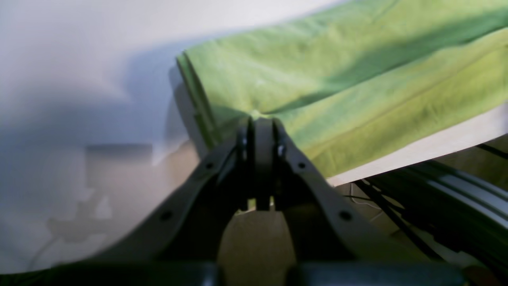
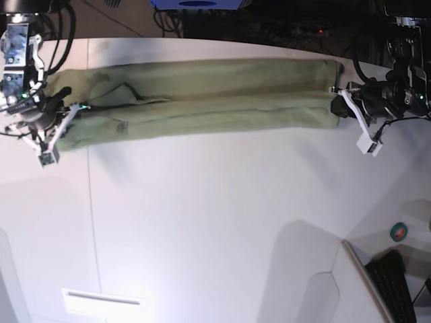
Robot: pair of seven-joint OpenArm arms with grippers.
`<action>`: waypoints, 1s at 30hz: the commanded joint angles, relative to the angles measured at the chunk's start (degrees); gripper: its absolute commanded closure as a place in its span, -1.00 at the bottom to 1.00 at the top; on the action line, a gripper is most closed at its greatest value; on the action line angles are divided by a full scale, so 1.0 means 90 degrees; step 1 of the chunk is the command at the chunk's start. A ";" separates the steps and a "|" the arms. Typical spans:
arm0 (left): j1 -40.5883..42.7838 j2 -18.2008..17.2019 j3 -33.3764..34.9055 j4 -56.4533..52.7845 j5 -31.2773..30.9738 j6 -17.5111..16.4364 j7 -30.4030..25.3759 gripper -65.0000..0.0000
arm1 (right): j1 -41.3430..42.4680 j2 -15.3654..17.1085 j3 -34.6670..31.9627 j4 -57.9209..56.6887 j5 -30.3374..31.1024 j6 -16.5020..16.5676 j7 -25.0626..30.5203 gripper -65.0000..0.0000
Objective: Layout the t-shirt on the table in an organized manner, then fold the t-shirt properly
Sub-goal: 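Fold the hem over toward the collar edge with both grippers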
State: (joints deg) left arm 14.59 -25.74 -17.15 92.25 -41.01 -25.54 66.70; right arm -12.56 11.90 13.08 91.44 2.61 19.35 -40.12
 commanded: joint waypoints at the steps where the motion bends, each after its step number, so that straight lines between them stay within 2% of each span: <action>1: -0.0044 -0.0125 -0.0044 0.0060 -0.0058 -0.0010 -0.0070 1.00 | 0.0042 0.0089 0.0134 0.0180 -0.0012 -0.0036 0.0047 1.00; 6: -0.0034 -0.0134 0.0162 0.0060 -0.0029 0.0010 -0.0070 1.00 | -0.0026 0.0031 0.0192 0.0150 -0.0012 -0.0036 0.0008 1.00; 12: -0.0034 -0.0125 0.0797 0.0060 0.0772 0.0000 -0.0070 1.00 | -0.0007 0.0040 0.0163 0.0141 -0.0012 -0.0036 0.0008 1.00; 30: -0.0044 -0.0056 0.0787 0.0051 0.0811 0.0020 -0.0090 1.00 | -0.0153 0.0021 0.0202 -0.0221 -0.0012 -0.0036 -0.0050 1.00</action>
State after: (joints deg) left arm 14.57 -25.54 -9.89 92.01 -33.23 -25.50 66.48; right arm -14.06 11.42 14.41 88.49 2.52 19.27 -41.17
